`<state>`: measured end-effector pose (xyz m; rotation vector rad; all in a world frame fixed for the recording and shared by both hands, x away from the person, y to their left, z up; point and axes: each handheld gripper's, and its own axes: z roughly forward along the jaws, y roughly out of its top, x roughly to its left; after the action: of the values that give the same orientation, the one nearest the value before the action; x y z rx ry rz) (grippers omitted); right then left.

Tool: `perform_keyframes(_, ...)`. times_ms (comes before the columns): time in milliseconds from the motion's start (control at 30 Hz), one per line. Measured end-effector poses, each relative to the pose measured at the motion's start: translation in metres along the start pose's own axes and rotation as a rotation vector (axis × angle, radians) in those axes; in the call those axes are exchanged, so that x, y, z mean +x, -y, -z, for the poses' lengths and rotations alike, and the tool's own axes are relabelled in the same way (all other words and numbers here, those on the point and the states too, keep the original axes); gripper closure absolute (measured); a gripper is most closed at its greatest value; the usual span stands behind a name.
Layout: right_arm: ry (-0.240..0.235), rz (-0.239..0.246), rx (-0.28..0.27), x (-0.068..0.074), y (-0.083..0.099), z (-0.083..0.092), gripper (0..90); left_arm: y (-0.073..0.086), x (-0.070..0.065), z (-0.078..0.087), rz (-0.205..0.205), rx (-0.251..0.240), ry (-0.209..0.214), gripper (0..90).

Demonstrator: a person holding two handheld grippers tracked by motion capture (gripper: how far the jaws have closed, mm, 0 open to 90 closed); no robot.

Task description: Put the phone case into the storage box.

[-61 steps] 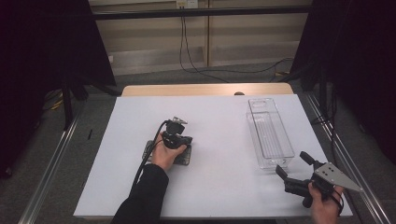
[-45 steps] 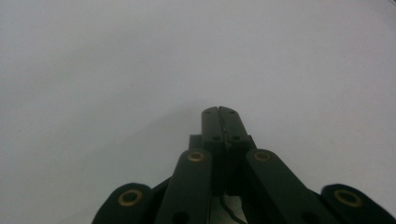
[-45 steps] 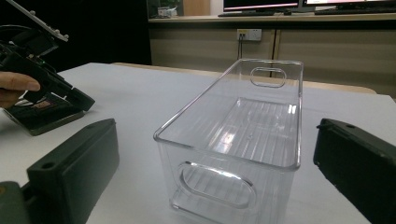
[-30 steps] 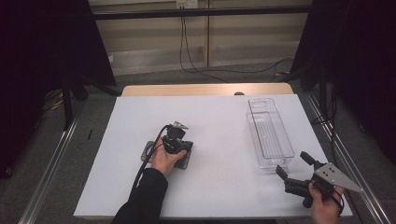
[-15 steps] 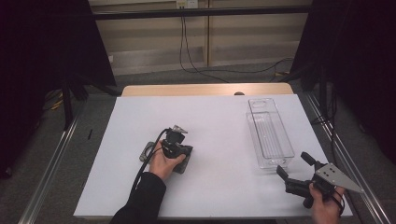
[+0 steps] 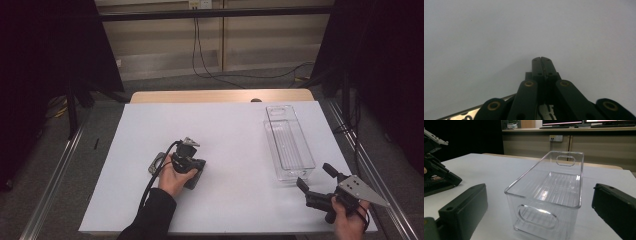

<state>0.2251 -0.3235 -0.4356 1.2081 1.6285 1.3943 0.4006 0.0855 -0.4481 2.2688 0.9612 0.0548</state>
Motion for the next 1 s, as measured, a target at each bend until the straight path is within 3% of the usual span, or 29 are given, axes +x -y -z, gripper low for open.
perform_keyframes(567,0.001,0.015,-0.002,0.001,0.0,0.001,0.0,0.009,-0.01,0.009,-0.059,0.022,-0.013,90.0)
perform_keyframes(800,-0.004,0.025,0.005,0.001,0.001,0.001,0.0,0.013,-0.014,0.011,-0.057,0.02,-0.023,90.0)
perform_keyframes(1000,-0.007,0.028,0.007,0.001,0.001,0.001,0.0,0.018,-0.015,0.015,-0.061,0.027,-0.007,90.0)
